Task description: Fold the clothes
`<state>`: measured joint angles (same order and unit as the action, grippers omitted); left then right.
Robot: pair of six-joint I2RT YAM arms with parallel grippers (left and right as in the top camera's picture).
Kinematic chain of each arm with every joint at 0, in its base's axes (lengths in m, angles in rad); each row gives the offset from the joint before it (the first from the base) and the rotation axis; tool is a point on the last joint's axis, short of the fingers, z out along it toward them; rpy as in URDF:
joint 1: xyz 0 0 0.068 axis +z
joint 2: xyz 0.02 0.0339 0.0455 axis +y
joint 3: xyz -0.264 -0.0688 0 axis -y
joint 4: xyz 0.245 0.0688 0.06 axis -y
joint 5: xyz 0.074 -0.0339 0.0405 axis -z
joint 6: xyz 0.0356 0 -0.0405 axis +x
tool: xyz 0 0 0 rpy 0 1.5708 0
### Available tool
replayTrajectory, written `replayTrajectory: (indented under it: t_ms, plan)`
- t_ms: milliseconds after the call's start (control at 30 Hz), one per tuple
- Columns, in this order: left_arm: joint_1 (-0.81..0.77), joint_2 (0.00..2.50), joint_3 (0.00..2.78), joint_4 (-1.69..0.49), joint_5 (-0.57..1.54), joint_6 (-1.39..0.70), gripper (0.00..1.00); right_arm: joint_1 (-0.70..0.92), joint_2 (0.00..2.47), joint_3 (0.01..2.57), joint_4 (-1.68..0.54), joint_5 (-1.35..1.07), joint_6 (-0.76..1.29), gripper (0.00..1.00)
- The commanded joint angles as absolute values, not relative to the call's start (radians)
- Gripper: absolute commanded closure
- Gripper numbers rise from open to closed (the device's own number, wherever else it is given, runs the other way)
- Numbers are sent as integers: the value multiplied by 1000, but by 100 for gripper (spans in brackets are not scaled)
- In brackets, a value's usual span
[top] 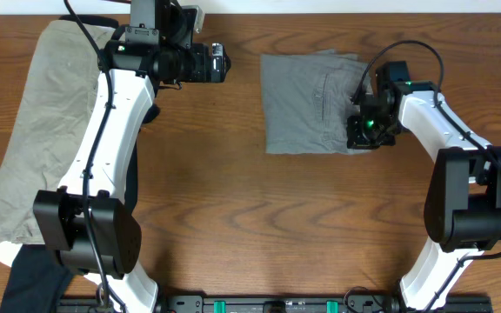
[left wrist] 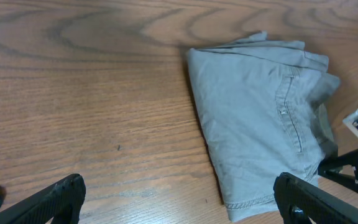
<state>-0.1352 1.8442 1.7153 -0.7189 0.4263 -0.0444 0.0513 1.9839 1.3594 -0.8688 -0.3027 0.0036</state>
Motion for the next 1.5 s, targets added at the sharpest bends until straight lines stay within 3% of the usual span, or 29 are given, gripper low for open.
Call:
replayTrajectory:
  t_ms: [0,267,533,1100,1300,1467]
  plan:
    - [-135,1842,1732,-722,425,-26,2,39,1963,1433,-869,-366,-2,99]
    - [-135,1842,1732,-725,425,-26,2,37,1915,1695,-874,-373,-16,99]
    - [-135,1842,1732,-725,425,-25,2,55,1985,1700,-678,-191,15,99]
    - [-135,1842,1732,-725,406,-19,2,59,2238,1700,-474,-215,58,99]
    - [-135,1842,1732,-725,406,-19,2,53,2146,1710,-525,-297,55,91]
    - [-135,1843,1732,-727,406,-19,2,18,2017,1715,-686,-291,27,53]
